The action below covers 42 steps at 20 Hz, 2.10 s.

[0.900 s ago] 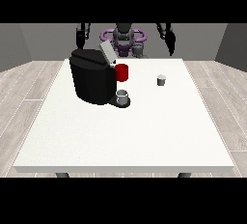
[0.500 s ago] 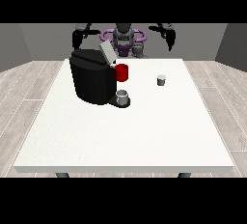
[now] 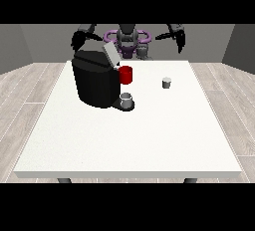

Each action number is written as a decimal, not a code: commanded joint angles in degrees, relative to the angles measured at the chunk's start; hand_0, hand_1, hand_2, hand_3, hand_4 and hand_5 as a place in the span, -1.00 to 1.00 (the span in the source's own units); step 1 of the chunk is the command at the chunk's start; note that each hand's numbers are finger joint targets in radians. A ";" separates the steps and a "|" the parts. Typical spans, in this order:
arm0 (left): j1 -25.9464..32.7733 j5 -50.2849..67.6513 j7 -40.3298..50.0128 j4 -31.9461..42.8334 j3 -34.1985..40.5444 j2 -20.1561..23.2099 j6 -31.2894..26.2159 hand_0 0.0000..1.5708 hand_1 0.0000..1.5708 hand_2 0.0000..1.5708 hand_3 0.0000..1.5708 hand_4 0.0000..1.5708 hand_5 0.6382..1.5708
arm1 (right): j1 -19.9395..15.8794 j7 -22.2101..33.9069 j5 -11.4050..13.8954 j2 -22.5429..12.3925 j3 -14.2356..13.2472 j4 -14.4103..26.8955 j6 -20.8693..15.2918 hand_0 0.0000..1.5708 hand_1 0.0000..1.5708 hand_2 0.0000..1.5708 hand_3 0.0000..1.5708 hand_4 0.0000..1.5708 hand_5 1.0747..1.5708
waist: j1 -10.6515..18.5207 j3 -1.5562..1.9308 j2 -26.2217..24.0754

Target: Insert the coffee pod into the coffee machine and close the lid

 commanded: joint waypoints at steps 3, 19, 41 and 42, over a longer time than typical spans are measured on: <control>-9.78 1.19 4.66 7.04 5.05 5.68 -2.75 -1.00 -1.00 -1.00 -1.00 -1.00 1.00 | -4.88 -1.28 -1.26 0.92 -0.12 0.67 -0.03 -1.00 -1.00 -1.00 -1.00 -0.79 1.00 | -2.96 0.00 5.98; -22.47 -6.73 6.52 29.00 4.59 8.68 -2.61 -1.00 -1.00 -1.00 -1.00 -1.00 1.00 | -9.53 3.76 1.21 1.32 3.34 2.65 -3.33 -1.00 -1.00 -1.00 -1.00 -0.50 1.00 | -4.67 0.00 8.49; -27.83 -23.68 -1.25 45.99 -0.78 11.46 4.26 -0.28 -0.28 -0.11 -0.47 -1.00 1.00 | -11.51 -0.10 2.51 1.09 2.36 10.23 -3.82 -1.00 -1.00 -1.00 -1.00 -0.45 1.00 | -6.21 -0.01 11.61; -28.12 -24.98 -2.32 45.77 -1.72 10.11 6.26 -0.32 -0.32 -0.12 -0.44 -1.00 1.00 | -16.21 5.17 0.55 -0.06 0.45 9.20 -3.54 -1.00 -1.00 -1.00 -1.00 -0.39 1.00 | -5.43 -0.01 11.22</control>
